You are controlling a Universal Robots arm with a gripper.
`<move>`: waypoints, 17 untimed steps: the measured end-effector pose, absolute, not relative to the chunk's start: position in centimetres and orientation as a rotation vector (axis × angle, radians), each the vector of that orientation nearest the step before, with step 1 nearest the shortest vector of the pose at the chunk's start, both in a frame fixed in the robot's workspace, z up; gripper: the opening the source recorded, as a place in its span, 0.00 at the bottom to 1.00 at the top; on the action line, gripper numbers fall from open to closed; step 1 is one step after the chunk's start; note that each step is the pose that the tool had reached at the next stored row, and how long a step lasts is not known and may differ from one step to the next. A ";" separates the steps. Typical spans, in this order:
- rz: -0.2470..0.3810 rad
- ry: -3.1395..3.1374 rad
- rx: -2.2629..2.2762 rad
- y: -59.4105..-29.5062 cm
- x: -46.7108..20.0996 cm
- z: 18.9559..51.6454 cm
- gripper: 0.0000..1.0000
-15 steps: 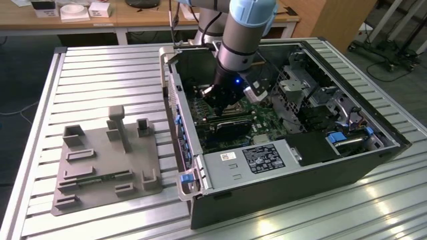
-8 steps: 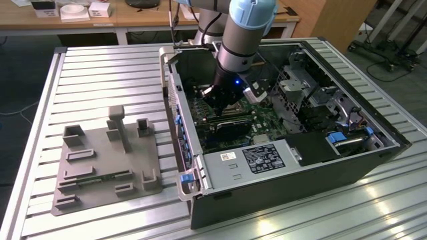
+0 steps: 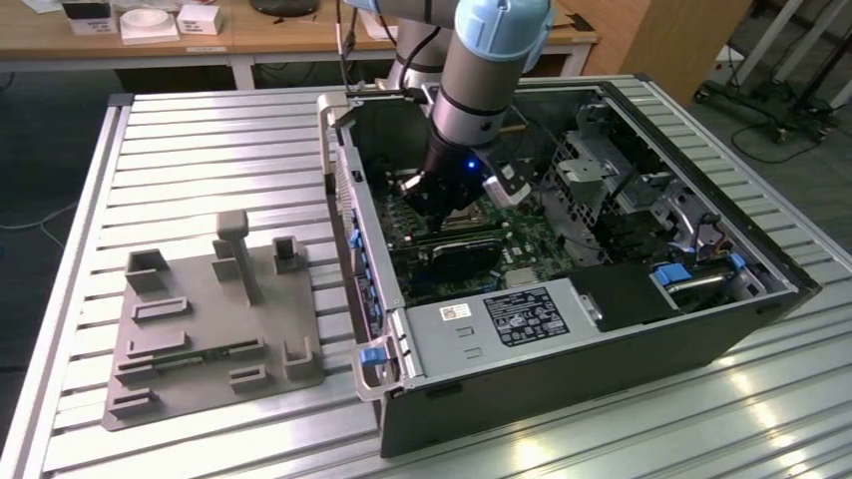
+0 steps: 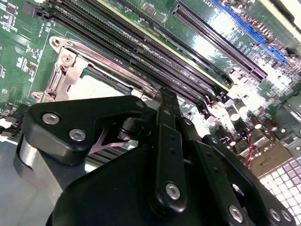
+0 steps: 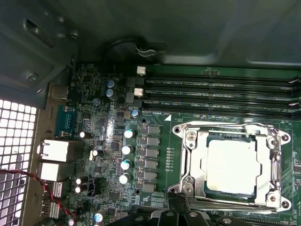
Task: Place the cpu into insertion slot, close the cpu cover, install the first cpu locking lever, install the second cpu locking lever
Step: 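Install the second cpu locking lever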
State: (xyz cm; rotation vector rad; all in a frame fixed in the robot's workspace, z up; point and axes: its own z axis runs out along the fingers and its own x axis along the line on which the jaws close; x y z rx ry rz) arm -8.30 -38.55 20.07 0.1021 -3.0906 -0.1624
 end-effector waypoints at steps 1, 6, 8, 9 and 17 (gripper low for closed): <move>-0.162 -3.091 0.102 -38.6 -8.3 20.0 0.10; -0.163 -3.091 0.102 -38.5 -8.3 20.0 0.10; -0.164 -3.091 0.102 -38.5 -8.3 20.0 0.10; -0.164 -3.091 0.102 -38.6 -8.3 20.0 0.10; -0.170 -3.091 0.102 -38.6 -8.3 19.6 0.10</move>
